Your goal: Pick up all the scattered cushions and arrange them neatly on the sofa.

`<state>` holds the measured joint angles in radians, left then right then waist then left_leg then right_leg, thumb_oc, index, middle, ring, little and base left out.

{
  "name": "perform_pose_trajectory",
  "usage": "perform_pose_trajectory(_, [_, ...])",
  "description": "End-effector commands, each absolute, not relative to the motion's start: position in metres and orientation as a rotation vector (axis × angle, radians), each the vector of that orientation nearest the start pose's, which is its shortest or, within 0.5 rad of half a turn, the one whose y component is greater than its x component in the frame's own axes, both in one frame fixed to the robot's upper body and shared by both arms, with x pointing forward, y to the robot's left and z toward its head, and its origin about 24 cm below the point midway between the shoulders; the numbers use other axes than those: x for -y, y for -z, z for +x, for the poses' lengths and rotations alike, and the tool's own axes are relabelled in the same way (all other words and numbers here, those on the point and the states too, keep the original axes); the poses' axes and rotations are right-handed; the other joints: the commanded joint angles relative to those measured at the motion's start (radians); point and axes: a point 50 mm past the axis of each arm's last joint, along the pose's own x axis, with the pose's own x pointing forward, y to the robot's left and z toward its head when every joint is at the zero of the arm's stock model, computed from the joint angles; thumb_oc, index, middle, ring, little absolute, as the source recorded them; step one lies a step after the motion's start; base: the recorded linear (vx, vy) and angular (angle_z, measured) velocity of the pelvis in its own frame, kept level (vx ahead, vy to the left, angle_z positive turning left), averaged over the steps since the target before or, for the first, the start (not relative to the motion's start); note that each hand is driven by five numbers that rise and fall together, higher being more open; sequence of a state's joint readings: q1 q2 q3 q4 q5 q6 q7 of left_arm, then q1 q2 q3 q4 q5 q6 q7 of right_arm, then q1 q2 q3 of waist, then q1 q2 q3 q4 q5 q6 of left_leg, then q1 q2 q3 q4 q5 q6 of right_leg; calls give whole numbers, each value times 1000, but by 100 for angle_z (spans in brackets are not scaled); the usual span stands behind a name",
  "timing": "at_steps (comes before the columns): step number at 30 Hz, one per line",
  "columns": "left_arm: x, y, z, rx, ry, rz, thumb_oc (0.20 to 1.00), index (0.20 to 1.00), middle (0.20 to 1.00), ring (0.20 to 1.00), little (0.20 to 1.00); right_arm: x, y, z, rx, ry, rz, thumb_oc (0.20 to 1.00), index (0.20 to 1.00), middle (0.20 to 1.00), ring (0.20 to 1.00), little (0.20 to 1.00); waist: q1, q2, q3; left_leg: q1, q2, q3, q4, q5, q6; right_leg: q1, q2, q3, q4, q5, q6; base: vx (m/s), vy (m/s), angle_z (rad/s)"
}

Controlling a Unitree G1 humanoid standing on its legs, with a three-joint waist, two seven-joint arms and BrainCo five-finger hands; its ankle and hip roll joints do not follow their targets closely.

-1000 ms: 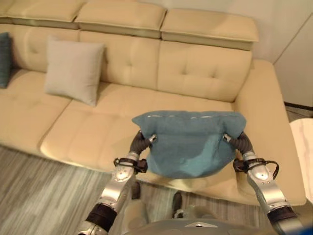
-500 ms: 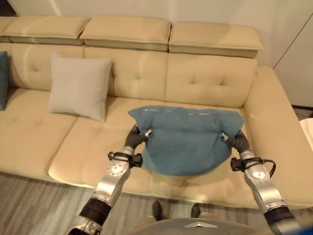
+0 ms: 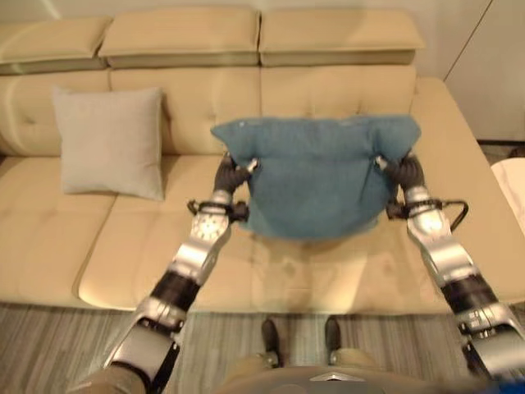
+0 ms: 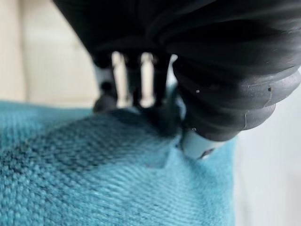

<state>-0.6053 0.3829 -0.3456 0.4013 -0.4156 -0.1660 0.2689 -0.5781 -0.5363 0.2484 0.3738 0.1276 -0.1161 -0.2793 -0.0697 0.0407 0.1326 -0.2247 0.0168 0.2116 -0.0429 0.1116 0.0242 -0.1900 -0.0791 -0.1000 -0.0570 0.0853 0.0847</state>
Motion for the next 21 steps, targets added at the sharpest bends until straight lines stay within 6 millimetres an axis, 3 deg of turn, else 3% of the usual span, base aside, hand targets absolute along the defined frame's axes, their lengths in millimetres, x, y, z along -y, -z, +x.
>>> perform_pose_trajectory(1, [-129, -211, 359, 593, 107, 56, 200, 200, 200, 200, 200, 164, -223, 356, 625, 45, -390, 200, 200, 200, 200, 200, 15, -85, 14, 9, 70, 9, 74, -115, -97, -11, -97, -22, 26, 15, 103, -92, -24, -2])
perform_pose_trajectory(6, [-133, -268, 378, 694, 43, 121, 200, 200, 200, 200, 200, 149, -276, 375, 710, 62, -429, 200, 200, 200, 200, 200, 13, -95, 19, -88, 71, 1, 57, -75, -106, -112, -85, -17, 9, 56, 106, -54, -32, -3])
perform_pose_trajectory(9, [-141, -288, 383, 717, -3, 153, 200, 200, 200, 200, 200, 139, -294, 380, 732, 60, -432, 200, 200, 200, 200, 200, 16, -94, 12, -127, 71, -4, 33, -49, -110, -156, -82, -14, -5, 70, 105, -11, -21, -6])
perform_pose_trajectory(10, [-142, -302, 386, 736, -19, 177, 200, 200, 200, 200, 200, 130, -308, 382, 759, 47, -440, 200, 200, 200, 200, 200, 15, -91, 10, -142, 72, -12, 3, -26, -113, -181, -81, -14, -13, 77, 107, 12, -24, -8])
perform_pose_trajectory(13, [-138, -324, 388, 770, -25, 195, 200, 200, 200, 200, 200, 121, -325, 382, 792, 39, -453, 200, 200, 200, 200, 200, 13, -80, 1, -172, 70, -25, -34, 0, -122, -226, -79, -19, -18, 86, 109, 11, -16, 0])
perform_pose_trajectory(16, [-134, -337, 385, 803, -18, 189, 200, 200, 200, 200, 200, 118, -336, 381, 817, 40, -483, 200, 200, 200, 200, 200, 14, -72, -6, -209, 69, -40, -44, 11, -130, -262, -79, -25, -22, 92, 111, 21, -19, 4])
perform_pose_trajectory(21, [-131, -334, 387, 791, -1, 195, 200, 200, 200, 200, 200, 118, -339, 382, 819, 41, -500, 200, 200, 200, 200, 200, 18, -69, -10, -257, 63, -50, -44, 20, -136, -314, -77, -25, -24, 97, 111, 18, -7, -6])
